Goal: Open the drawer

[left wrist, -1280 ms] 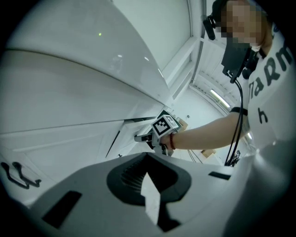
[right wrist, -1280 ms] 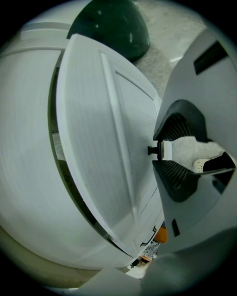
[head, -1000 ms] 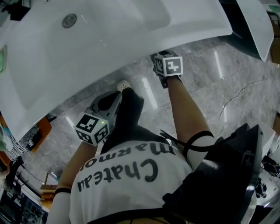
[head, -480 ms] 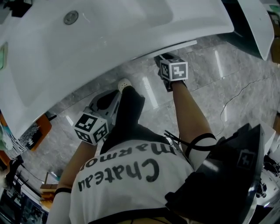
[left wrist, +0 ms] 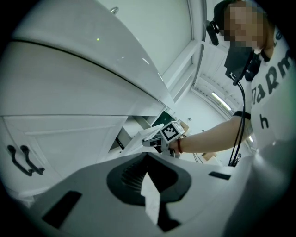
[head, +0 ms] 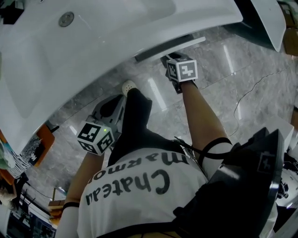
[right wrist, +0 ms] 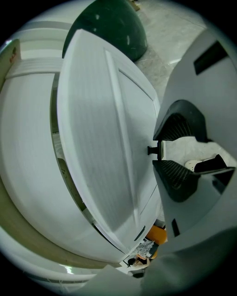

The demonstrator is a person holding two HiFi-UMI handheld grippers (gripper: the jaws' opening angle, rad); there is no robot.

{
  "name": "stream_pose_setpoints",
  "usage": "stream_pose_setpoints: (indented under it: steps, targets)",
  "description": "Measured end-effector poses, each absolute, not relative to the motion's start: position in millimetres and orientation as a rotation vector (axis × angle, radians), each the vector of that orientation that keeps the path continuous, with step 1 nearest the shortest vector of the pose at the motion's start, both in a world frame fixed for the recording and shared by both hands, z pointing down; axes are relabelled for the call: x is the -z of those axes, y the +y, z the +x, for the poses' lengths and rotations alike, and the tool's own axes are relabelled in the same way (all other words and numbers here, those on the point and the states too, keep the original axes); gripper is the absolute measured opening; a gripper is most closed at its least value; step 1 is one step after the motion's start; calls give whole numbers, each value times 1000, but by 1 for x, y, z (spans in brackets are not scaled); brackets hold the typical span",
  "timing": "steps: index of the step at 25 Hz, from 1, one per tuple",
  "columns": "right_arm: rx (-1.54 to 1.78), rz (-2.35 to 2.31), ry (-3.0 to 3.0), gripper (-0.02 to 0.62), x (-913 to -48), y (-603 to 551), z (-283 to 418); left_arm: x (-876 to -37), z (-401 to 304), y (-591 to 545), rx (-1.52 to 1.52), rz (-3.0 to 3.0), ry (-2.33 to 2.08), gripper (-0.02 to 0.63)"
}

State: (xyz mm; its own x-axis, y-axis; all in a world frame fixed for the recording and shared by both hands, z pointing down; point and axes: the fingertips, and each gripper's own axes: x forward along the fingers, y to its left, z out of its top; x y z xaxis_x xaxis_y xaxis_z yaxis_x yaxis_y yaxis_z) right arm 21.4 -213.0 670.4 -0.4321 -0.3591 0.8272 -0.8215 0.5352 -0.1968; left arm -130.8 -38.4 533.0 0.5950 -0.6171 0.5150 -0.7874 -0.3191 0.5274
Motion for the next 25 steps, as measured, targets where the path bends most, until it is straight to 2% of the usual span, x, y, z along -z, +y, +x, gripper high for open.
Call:
stream_pose_setpoints:
  steps: [10, 19, 25]
  targets:
    - [-792, 954, -1974, 139, -676, -186, 35, -545, -131, -38, -271, 2030, -1093, 9]
    - [-812, 913, -1871, 140, -674, -186, 40, -522, -117, -78, -283, 2080, -988, 8]
    - [-837, 832, -1869, 140, -668, -189, 36, -518, -99, -96, -386, 2131, -922, 8]
